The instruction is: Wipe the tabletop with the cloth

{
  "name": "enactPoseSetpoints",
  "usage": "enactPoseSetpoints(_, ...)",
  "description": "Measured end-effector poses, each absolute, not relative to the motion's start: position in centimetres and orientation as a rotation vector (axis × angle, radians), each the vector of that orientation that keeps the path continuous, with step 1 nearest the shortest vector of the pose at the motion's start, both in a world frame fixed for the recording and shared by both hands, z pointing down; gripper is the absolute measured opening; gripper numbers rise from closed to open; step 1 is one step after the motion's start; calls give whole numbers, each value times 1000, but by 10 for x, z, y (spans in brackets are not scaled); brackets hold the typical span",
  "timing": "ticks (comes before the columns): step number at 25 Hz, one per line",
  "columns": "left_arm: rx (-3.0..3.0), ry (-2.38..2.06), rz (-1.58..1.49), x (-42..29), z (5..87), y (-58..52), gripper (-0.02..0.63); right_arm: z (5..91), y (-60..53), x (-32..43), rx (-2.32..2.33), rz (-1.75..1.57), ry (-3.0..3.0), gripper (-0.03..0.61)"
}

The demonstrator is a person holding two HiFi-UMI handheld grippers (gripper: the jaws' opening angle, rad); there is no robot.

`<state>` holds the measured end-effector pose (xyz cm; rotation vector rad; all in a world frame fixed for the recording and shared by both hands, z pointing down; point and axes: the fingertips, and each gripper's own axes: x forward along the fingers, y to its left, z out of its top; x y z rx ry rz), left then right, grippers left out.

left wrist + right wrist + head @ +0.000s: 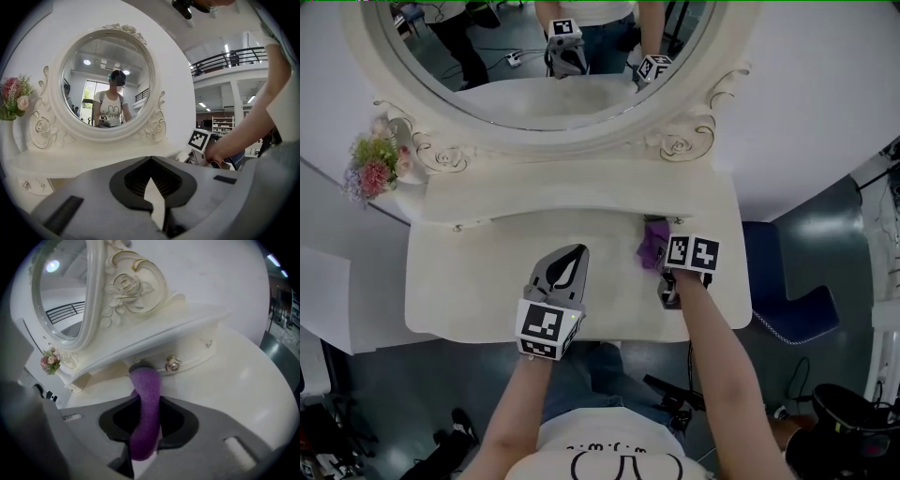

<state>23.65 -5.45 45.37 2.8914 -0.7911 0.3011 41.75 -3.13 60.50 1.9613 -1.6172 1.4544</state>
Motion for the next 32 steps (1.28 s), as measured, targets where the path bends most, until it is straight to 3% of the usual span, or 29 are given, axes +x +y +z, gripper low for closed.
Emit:
enactPoseSetpoints(15, 2910, -681, 343, 286, 464, -33, -3, 599, 34, 551, 2162, 1331, -1396, 97)
enactPoseSetpoints(25, 2931, -618, 397, 302, 469, -27, -3, 589, 83, 652, 2176, 1074, -1119, 95)
enactPoseSetpoints(32, 2927, -658, 404, 285, 465, -39, -3, 554, 98, 662, 2243, 849, -1059, 94)
